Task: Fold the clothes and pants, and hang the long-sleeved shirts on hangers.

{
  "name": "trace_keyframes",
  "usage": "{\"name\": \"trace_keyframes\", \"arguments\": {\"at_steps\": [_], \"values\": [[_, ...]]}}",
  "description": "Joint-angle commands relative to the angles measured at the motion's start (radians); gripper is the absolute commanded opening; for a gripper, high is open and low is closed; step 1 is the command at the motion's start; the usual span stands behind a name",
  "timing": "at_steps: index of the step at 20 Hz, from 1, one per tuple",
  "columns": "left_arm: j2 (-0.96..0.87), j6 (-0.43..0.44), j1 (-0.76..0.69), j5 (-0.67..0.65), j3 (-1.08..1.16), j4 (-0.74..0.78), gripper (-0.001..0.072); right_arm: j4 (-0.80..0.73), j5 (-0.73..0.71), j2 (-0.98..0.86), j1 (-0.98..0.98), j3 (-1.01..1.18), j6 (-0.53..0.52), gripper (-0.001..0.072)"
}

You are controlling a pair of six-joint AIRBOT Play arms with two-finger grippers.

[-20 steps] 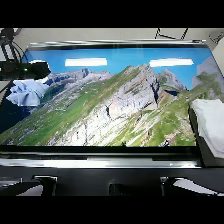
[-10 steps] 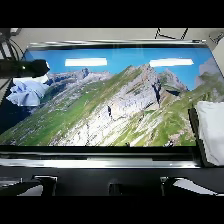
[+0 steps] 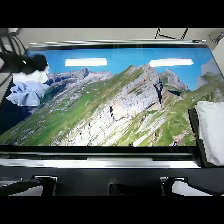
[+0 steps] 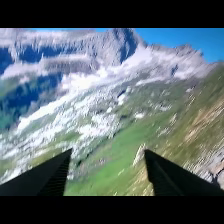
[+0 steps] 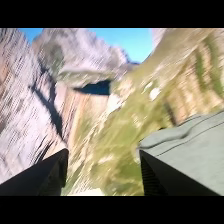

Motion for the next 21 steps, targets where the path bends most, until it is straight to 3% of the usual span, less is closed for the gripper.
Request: {"name": "trace_keyframes", "arguments": {"at_steps": [1,3,4,5,21], "values": [[-0.034,0.052,-0.016,-0.184,-0.125,-0.088,0.0586,-0.011,0.279,-0.126,0.244,0.025,0.121,0.0514],[0.006,0.071,-0.034,-0.106,-0.273,-0.135,0.0588,-0.025,0.344,-0.175,0.330,0.017,0.125,0.0517],[0.022,0.071,-0.041,-0.056,-0.325,-0.132,0.0587,-0.049,0.314,-0.180,0.356,0.009,0.165,0.0590],[0.024,0.071,-0.041,-0.039,-0.343,-0.132,0.0587,-0.073,0.275,-0.180,0.379,0.003,0.225,0.0706],[0.017,0.071,-0.041,-0.034,-0.343,-0.129,0.0587,-0.080,0.261,-0.180,0.401,0.003,0.237,0.0701]]}}
